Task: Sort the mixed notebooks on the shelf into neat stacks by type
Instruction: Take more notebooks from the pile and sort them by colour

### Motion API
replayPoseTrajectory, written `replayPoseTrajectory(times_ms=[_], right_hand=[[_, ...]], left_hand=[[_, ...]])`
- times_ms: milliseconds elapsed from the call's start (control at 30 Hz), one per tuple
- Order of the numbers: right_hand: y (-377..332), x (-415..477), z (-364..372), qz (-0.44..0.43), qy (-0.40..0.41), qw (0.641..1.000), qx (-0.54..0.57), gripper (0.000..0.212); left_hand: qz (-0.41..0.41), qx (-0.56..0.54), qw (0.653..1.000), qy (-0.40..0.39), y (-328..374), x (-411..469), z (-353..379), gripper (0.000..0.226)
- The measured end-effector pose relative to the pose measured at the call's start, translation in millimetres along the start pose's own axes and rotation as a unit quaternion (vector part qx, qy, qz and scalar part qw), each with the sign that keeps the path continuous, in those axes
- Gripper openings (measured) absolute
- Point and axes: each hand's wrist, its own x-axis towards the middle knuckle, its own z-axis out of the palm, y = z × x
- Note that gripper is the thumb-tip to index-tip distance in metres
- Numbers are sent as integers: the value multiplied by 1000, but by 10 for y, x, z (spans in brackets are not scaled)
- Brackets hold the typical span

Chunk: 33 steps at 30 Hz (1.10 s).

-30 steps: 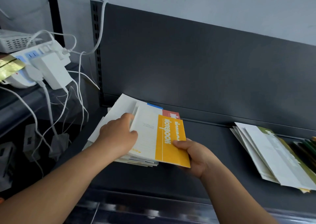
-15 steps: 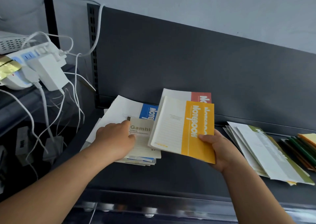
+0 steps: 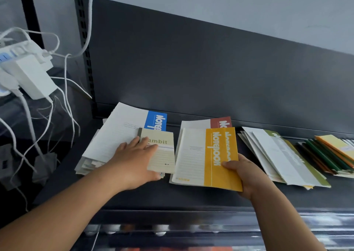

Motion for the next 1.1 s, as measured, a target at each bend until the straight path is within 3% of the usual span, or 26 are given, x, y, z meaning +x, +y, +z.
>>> replayPoseTrajectory(times_ms=[267, 533, 633, 700, 767, 833, 867, 933, 1100], right_hand=[[35, -122, 105, 11, -38, 999, 27, 26], [-16, -259, -237, 3, -68, 993, 100, 34], [-26, -367, -483, 1, -79, 988, 130, 32], [-28, -442, -671, 1, -85, 984, 157, 32], [-18, -502, -887, -2, -78, 982, 170, 33], [-11, -571, -1120, -7, -73, 981, 177, 34], [-7, -605, -1251, -9, -71, 981, 179, 34], [-3, -684, -1518, -17, -63, 982, 178, 32], [37, -878, -2173, -44, -12, 987, 151, 31]], left_hand=[[71, -117, 989, 49, 362, -85, 12, 63], [141, -174, 973, 53, 933, -51, 134, 80], [144, -322, 926, 132, 1101, -44, 56, 67], [81, -428, 886, 159, 1216, 22, 16, 69], [0, -572, 818, 61, 1352, 95, -6, 63], [-21, -687, 719, -101, 1548, 115, 8, 41], [-25, -711, 687, -147, 1680, 103, 30, 35], [-31, -717, 678, -156, 1977, 84, 81, 31], [-9, -678, 730, -92, 2813, 24, 200, 20]])
